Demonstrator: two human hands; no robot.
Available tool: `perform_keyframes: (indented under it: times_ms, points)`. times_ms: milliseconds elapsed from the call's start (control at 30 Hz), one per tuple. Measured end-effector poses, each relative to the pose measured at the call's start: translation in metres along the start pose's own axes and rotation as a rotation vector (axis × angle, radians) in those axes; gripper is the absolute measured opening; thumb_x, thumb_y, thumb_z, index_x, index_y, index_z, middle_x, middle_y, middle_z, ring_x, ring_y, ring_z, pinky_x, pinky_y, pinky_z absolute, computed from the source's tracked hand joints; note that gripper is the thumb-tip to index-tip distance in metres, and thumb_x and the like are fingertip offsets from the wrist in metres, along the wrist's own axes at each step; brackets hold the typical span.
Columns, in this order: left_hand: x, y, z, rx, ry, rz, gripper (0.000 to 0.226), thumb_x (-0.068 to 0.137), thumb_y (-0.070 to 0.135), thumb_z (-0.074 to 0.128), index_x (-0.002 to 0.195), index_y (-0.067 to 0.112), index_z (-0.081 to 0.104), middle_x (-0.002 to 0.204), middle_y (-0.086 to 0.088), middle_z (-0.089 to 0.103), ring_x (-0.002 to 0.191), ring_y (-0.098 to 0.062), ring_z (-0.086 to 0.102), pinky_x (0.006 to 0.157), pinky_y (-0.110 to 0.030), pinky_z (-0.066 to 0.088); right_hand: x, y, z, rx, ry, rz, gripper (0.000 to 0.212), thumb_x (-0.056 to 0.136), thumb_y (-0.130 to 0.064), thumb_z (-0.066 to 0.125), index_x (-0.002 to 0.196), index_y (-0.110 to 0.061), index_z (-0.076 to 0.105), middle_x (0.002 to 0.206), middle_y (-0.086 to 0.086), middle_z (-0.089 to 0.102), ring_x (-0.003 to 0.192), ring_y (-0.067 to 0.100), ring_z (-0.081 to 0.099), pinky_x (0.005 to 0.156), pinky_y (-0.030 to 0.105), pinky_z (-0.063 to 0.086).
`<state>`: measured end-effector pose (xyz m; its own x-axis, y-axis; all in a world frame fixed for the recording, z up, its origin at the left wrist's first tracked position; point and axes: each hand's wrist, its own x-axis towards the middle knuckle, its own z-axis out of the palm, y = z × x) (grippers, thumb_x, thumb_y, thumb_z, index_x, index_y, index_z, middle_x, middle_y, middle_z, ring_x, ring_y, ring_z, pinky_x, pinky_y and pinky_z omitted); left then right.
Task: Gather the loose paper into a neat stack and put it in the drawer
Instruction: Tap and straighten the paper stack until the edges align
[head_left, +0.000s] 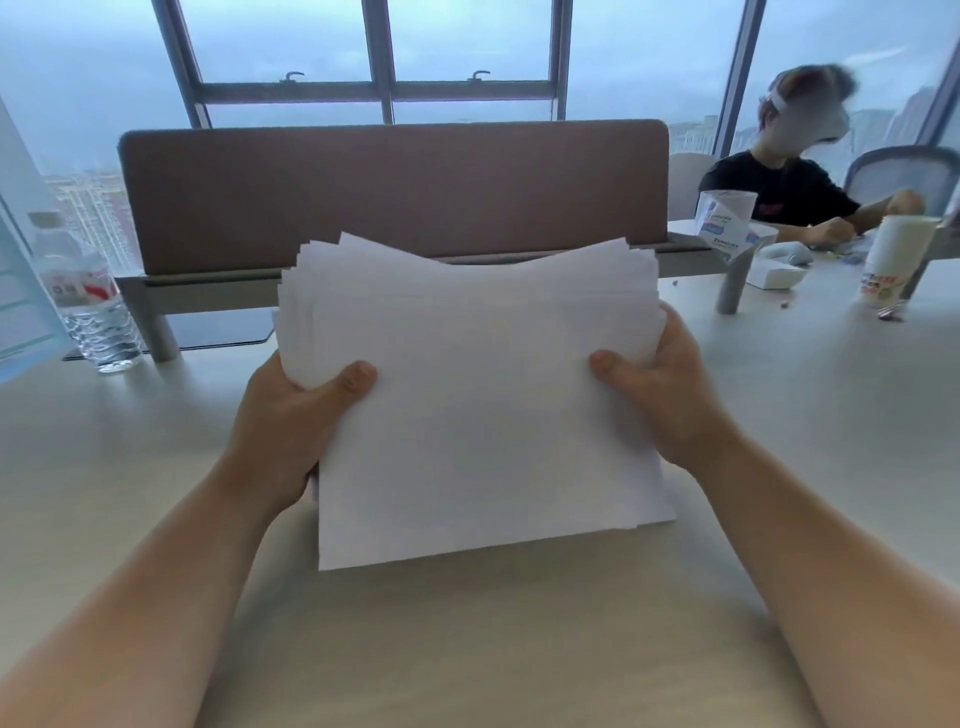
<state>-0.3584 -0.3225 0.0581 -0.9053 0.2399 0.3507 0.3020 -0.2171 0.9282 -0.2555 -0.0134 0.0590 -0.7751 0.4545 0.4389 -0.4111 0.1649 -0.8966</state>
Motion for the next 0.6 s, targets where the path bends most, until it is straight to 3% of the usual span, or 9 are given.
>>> perform_keyframes:
  times_ms: [67, 133, 233, 367, 500, 533, 600]
  points:
    - [0.001, 0.006, 0.002, -0.018, -0.013, 0.027, 0.061, 0.056, 0.046, 0.096, 0.110, 0.025, 0.078, 0.114, -0.008, 0.079, 0.104, -0.033, 0.076, 0.094, -0.058, 0.058, 0.000, -0.007, 0.003, -0.050, 0.053, -0.063, 0.042, 0.080, -0.006, 0.076, 0.110, -0.031, 0.062, 0.106, -0.002, 0.076, 0.096, 0.020, 0.073, 0.088, 0.054, 0.060]
    - [0.000, 0.011, 0.007, 0.007, -0.011, 0.076, 0.045, 0.058, 0.042, 0.092, 0.100, 0.030, 0.081, 0.106, -0.003, 0.081, 0.098, -0.029, 0.078, 0.086, -0.055, 0.060, -0.002, -0.018, 0.006, -0.064, 0.124, -0.148, 0.041, 0.085, 0.002, 0.072, 0.102, -0.034, 0.062, 0.094, -0.014, 0.077, 0.088, 0.009, 0.074, 0.083, 0.043, 0.061]
    - [-0.005, 0.014, 0.018, 0.006, -0.051, 0.149, 0.030, 0.066, 0.033, 0.089, 0.094, 0.040, 0.082, 0.102, 0.005, 0.081, 0.095, -0.020, 0.077, 0.081, -0.049, 0.062, -0.008, -0.031, 0.011, -0.009, 0.192, -0.273, 0.043, 0.087, 0.002, 0.069, 0.098, -0.038, 0.060, 0.089, -0.023, 0.074, 0.084, 0.002, 0.071, 0.080, 0.034, 0.061]
    - [0.001, 0.011, 0.015, -0.074, 0.022, 0.171, 0.030, 0.072, 0.028, 0.090, 0.101, 0.031, 0.082, 0.109, 0.002, 0.080, 0.103, -0.021, 0.076, 0.090, -0.043, 0.060, -0.006, -0.031, 0.007, 0.029, 0.196, -0.319, 0.031, 0.085, -0.007, 0.068, 0.101, -0.034, 0.062, 0.097, -0.011, 0.073, 0.089, 0.014, 0.069, 0.083, 0.046, 0.060]
    - [0.008, 0.002, 0.003, -0.134, 0.046, 0.070, 0.023, 0.090, 0.019, 0.072, 0.113, 0.023, 0.073, 0.114, 0.000, 0.079, 0.102, -0.018, 0.076, 0.083, -0.035, 0.063, 0.005, -0.021, -0.006, 0.034, 0.193, -0.268, 0.029, 0.084, -0.022, 0.071, 0.108, -0.033, 0.063, 0.106, 0.004, 0.069, 0.095, 0.020, 0.065, 0.089, 0.052, 0.056]
    - [0.008, -0.002, 0.000, -0.119, 0.026, 0.039, 0.024, 0.090, 0.024, 0.073, 0.114, 0.024, 0.073, 0.117, -0.001, 0.079, 0.101, -0.017, 0.076, 0.081, -0.035, 0.063, 0.006, -0.017, -0.007, 0.071, 0.166, -0.225, 0.033, 0.083, -0.023, 0.074, 0.114, -0.028, 0.062, 0.108, 0.004, 0.069, 0.097, 0.021, 0.065, 0.089, 0.050, 0.055]
    - [0.005, -0.007, -0.002, -0.052, -0.018, -0.025, 0.052, 0.067, 0.052, 0.090, 0.112, 0.028, 0.076, 0.118, -0.001, 0.078, 0.100, -0.018, 0.076, 0.072, -0.039, 0.063, 0.003, -0.009, -0.005, 0.108, 0.088, -0.113, 0.050, 0.076, -0.035, 0.085, 0.119, -0.025, 0.062, 0.116, 0.003, 0.073, 0.105, 0.023, 0.069, 0.090, 0.048, 0.057]
